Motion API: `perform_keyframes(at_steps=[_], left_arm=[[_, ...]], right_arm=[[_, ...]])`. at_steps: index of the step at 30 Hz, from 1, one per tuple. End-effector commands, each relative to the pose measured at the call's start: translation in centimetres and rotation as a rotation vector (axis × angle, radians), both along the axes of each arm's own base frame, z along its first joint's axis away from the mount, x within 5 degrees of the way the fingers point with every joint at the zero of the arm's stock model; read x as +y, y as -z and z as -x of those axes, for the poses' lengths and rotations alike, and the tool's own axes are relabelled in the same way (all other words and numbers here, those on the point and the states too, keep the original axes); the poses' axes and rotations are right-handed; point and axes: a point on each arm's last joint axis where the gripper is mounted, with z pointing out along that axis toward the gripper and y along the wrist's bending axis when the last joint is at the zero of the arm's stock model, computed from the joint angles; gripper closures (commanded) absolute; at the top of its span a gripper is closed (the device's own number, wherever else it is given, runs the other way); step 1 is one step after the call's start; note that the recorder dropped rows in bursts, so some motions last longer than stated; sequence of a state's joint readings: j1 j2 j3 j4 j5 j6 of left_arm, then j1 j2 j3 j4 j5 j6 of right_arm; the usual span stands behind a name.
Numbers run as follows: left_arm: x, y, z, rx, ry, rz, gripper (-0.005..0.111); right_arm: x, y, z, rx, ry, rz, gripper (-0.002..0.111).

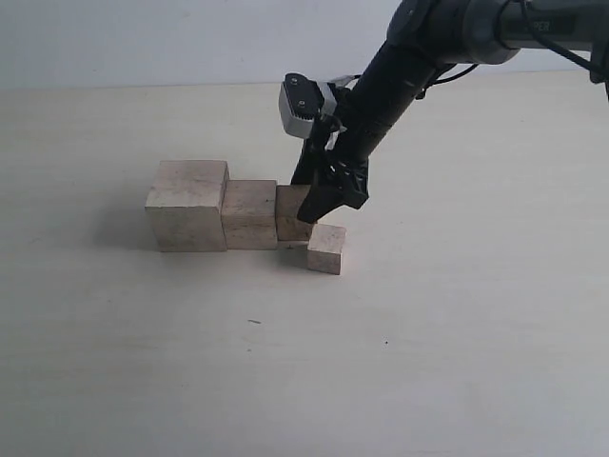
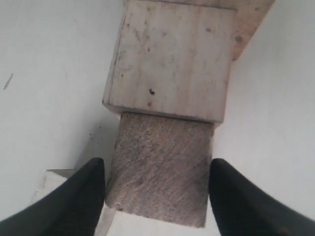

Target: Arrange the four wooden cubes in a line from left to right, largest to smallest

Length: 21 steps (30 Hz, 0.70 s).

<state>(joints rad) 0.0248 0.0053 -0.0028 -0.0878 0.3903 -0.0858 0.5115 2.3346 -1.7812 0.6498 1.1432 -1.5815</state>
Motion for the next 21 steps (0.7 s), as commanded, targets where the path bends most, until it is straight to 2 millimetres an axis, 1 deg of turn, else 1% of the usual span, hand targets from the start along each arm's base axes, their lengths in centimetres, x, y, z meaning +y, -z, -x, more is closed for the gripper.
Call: perform_keyframes(at_steps=[1, 3, 7, 10, 15, 19, 21], left_arm=[[0.0, 0.0, 0.0, -0.014, 0.006, -0.003, 0.107], [0.0, 0.0, 0.0, -0.014, 0.006, -0.003, 0.107], [0.0, 0.0, 0.0, -0.014, 0.006, -0.003, 0.107], [0.0, 0.0, 0.0, -0.014, 0.006, -0.003, 0.107], [0.0, 0.0, 0.0, -0.014, 0.006, -0.003, 0.107], [0.0, 0.0, 0.0, -0.014, 0.006, -0.003, 0.107], [0.0, 0.0, 0.0, -0.014, 0.006, -0.003, 0.107]], right_arm=[[-0.1, 1.1, -0.3, -0.007, 0.052, 0.036, 0.038], [-0.1, 0.9, -0.4, -0.008, 0.068, 0.037, 0.036], [-0.1, -0.1, -0.4, -0.031, 0.072, 0.025, 0.036], [-0.1, -1.0, -0.4, -0.042, 0.084, 0.016, 0.036], [-0.2, -3.5, -0.3, -0.055, 0.136, -0.001, 0.036], [-0.4, -5.6, 0.0, -0.025, 0.234, 0.012, 0.036], [-1.0, -6.7, 0.5, 0.057, 0.353, 0.079, 0.038]])
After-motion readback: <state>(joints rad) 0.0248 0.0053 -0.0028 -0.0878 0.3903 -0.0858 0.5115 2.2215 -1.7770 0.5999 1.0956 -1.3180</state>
